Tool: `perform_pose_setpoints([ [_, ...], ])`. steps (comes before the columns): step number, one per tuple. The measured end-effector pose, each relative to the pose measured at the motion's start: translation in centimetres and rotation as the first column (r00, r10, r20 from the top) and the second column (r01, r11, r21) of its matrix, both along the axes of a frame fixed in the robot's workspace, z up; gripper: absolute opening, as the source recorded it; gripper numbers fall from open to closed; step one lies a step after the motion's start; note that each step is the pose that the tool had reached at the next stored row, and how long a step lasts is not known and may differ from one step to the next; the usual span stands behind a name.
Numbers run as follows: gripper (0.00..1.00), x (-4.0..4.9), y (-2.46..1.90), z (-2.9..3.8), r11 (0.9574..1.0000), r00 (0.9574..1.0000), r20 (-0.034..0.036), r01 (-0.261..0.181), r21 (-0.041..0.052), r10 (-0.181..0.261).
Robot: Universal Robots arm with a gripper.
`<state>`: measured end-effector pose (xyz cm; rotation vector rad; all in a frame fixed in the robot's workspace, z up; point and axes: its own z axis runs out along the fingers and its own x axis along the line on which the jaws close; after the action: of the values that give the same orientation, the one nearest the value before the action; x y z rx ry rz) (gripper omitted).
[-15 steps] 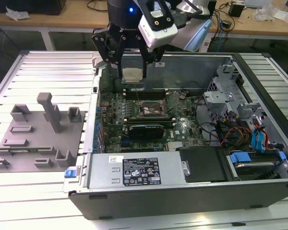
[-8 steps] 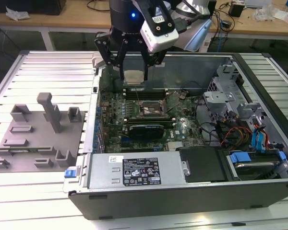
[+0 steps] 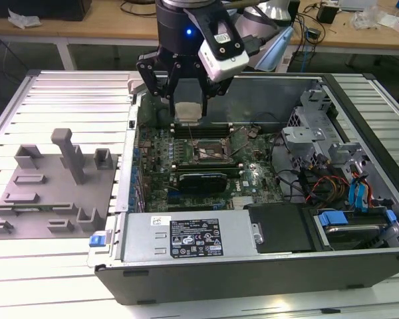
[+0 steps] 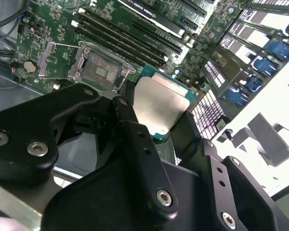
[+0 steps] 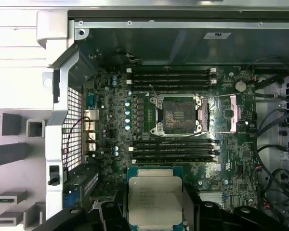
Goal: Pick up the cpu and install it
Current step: 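Pick up the cpu and move it towards the insertion slot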
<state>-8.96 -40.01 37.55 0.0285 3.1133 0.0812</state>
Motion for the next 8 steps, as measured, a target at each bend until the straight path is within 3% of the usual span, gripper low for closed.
perform_pose_setpoints([
  [4, 0.54, 0.04, 0.31, -0.48, 1.0, 1.0, 0.0, 0.0, 0.0, 0.0],
  [8, 0.54, 0.29, 1.05, -1.26, 1.0, 1.0, 0.0, 0.0, 0.0001, 0.0],
])
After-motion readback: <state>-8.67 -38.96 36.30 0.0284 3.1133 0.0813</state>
